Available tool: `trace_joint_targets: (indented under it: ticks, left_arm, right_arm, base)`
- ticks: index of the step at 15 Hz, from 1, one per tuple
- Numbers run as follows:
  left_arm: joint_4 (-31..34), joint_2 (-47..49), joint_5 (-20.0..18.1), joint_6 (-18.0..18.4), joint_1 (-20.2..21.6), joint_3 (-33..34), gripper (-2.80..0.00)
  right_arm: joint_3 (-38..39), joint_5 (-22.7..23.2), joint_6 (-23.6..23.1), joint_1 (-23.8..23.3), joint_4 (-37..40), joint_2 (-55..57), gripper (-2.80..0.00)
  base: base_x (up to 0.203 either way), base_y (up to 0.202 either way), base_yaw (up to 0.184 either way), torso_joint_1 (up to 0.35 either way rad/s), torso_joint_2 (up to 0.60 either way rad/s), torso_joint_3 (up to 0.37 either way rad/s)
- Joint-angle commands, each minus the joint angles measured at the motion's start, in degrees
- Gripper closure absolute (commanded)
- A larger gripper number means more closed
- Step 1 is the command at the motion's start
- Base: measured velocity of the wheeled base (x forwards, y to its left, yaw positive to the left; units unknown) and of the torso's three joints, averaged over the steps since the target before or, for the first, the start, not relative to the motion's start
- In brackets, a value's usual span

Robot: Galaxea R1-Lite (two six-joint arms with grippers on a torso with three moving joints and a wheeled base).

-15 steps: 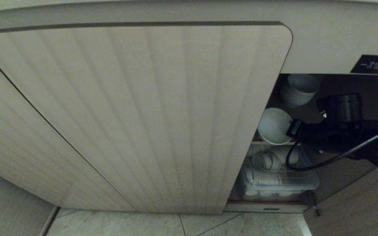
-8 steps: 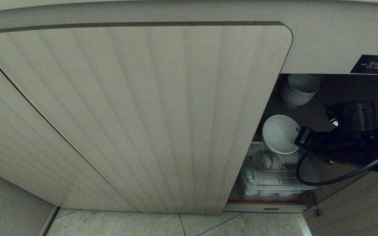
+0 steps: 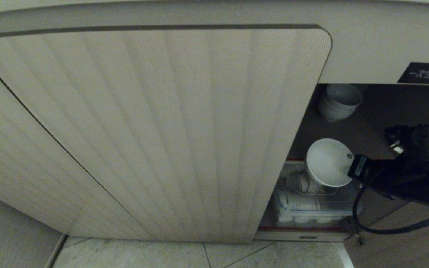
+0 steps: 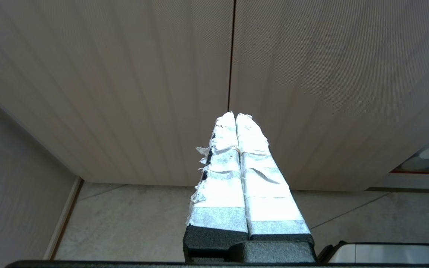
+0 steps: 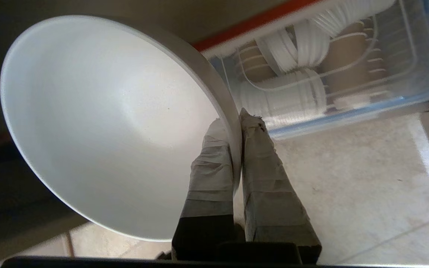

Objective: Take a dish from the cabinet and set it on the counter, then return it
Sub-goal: Place it on the table

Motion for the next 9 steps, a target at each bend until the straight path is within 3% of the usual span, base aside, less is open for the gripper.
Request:
trace_joint_targets:
  ticks: [1,5,9]
  left_arm:
    - [0.0,0.0,0.0,0.0,0.0,0.0,0.00]
    - [0.0,0.0,0.0,0.0,0.0,0.0,0.00]
    - [0.0,0.0,0.0,0.0,0.0,0.0,0.00]
  right_arm:
    - [1.6,0.1,-0.2,0.0,0.0,-2.3,0.00]
    - [5.7,0.2,-0.3,0.0,1.1,-6.6,0.00]
    - [9.0,0.2,-2.9,0.0,7.7,-11.3,0.00]
  base:
    - [0.000,0.000,0.000,0.000,0.00,0.000]
    - [0.000,0.000,0.000,0.000,0.00,0.000]
    - [0.000,0.000,0.000,0.000,0.00,0.000]
